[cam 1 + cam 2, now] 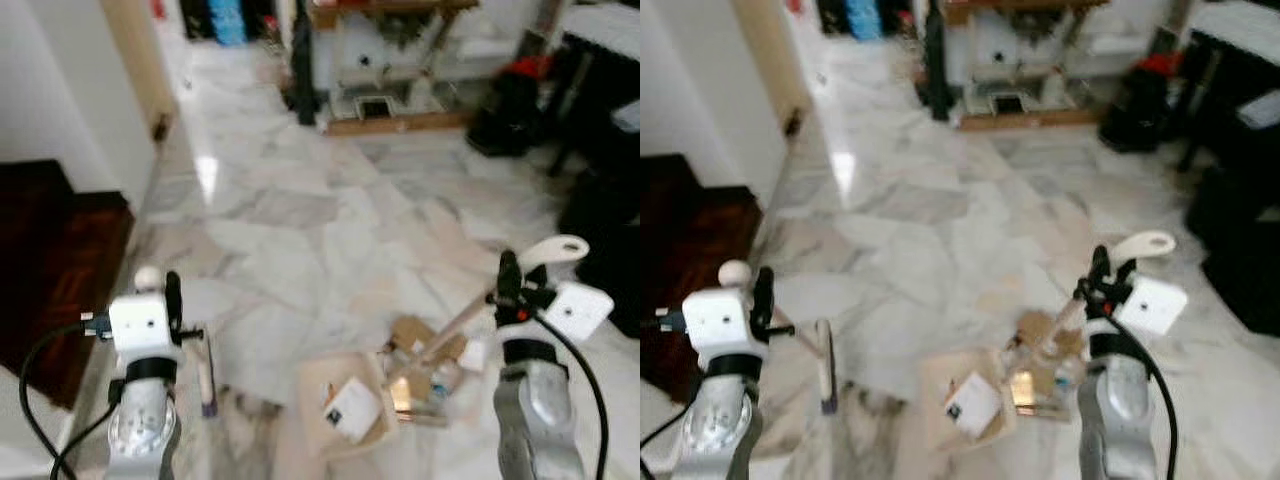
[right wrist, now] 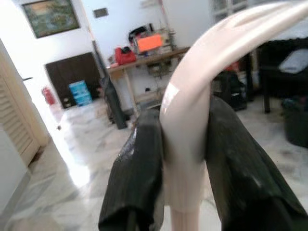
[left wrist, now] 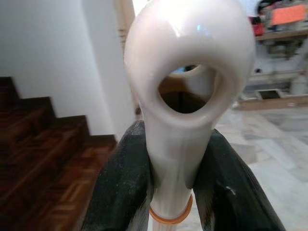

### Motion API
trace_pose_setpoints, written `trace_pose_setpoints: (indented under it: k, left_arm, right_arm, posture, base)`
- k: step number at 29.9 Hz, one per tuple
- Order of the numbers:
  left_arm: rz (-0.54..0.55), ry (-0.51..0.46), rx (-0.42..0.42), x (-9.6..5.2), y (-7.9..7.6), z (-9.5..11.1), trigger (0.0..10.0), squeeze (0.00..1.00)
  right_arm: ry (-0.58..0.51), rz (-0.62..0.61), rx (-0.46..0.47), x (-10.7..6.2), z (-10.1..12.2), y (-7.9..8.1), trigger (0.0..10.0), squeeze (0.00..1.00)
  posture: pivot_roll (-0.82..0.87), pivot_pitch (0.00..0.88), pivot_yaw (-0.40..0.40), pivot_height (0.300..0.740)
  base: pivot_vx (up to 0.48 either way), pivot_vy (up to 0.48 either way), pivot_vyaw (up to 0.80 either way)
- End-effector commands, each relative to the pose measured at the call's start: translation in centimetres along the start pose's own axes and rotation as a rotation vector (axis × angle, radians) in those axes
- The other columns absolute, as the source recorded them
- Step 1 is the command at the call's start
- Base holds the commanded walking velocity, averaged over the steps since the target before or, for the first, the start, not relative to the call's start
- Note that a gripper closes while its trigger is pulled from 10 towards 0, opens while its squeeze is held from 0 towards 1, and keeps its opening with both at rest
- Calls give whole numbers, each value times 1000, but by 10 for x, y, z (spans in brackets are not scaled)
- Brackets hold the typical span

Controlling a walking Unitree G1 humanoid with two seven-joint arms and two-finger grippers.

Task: Sweep floor

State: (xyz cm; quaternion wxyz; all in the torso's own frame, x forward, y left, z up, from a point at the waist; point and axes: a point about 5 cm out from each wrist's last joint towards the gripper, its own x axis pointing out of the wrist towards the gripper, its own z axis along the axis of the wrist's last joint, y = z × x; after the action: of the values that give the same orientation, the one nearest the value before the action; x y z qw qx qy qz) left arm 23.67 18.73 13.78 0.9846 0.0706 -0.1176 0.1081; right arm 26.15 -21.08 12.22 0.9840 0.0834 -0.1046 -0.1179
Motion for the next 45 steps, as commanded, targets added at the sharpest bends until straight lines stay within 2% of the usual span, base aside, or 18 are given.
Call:
trace_pose_setpoints:
  k: [1, 13, 18, 45]
  left_arm:
    - [9, -51, 18, 3, 3, 9, 10000, 0]
    - [12, -28, 31, 0, 3, 7, 10000, 0]
    - [8, 56, 40, -4, 4, -4, 10000, 0]
    - [-3, 49, 27, -5, 1, 0, 10000, 0]
  right_arm:
    - [-72, 32, 18, 5, 16, 10, 10000, 0]
    - [-58, 38, 20, 3, 17, 10, 10000, 0]
    - [-37, 28, -17, 8, 17, 5, 10000, 0]
    - [-12, 50, -11, 9, 15, 5, 10000, 0]
  posture:
    - [98, 0, -11, 740]
    - [96, 0, -21, 740]
    - [96, 0, -28, 740]
    - [100, 4, -30, 740]
  base:
    - [0, 0, 800]
    - [0, 0, 800]
    - [0, 0, 800]
    - [0, 0, 800]
